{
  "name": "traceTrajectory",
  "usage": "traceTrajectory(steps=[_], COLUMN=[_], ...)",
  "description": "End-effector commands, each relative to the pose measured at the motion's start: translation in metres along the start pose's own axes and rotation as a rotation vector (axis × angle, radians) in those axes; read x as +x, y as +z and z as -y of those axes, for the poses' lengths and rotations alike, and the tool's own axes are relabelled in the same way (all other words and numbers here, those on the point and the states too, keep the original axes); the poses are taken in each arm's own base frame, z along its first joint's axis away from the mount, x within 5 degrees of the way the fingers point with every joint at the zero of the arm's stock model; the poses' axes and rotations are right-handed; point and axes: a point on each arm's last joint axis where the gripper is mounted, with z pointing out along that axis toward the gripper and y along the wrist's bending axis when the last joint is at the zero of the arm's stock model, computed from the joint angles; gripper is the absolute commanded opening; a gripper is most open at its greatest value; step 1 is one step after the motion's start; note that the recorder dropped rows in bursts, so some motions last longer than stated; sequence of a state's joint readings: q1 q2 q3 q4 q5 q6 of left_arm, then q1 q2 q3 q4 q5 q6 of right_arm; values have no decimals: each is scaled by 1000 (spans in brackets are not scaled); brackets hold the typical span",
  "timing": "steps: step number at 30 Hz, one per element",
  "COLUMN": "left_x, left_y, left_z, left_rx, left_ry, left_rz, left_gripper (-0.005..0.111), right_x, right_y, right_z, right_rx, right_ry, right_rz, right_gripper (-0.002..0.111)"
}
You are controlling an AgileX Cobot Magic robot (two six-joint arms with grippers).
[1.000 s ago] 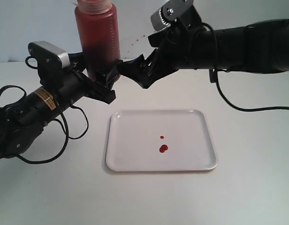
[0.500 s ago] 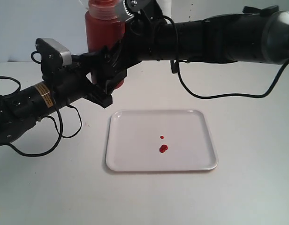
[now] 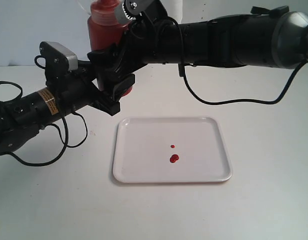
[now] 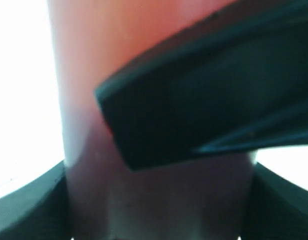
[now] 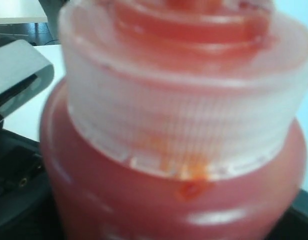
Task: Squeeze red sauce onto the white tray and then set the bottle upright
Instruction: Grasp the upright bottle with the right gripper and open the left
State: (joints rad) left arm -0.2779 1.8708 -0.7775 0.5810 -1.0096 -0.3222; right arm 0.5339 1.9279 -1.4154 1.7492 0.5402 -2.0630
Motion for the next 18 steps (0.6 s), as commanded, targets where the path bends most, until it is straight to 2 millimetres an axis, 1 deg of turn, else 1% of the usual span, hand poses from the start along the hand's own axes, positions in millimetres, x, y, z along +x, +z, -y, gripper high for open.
traceTrajectory(steps=[1,2,3,4,5,6,8,14,18], left_x=[-13,-11,-11,-11,-12,-12,-13,-13,-9], left_y=[1,2,2,2,2,2,2,2,2], left_z=[-6,-8,-8,-8,-8,-8,-8,-8,-10], left_rx=[-57,-73,-79,-79,-77,-75,-71,-78,-92], left_ry=[-34,-36,-41,-42,-41,-41,-41,-47,-41], left_rz=[63,32,36,42,48,52,64,63,18], left_gripper=[17,32,42,64,74,88,106,105,105], right_x=[-3,-3,-3,-3,-3,-3,-2,1,4], right_y=[1,1,1,1,1,1,0,0,-4], right_z=[-1,-1,-1,-1,-1,-1,-1,5,15], right_rx=[-2,-2,-2,-2,-2,-2,0,63,113], right_ry=[-43,-46,-50,-56,-60,-60,-62,-72,-82], right_rz=[3,3,3,3,3,3,3,-33,-56], right_gripper=[0,0,0,0,0,0,0,0,0])
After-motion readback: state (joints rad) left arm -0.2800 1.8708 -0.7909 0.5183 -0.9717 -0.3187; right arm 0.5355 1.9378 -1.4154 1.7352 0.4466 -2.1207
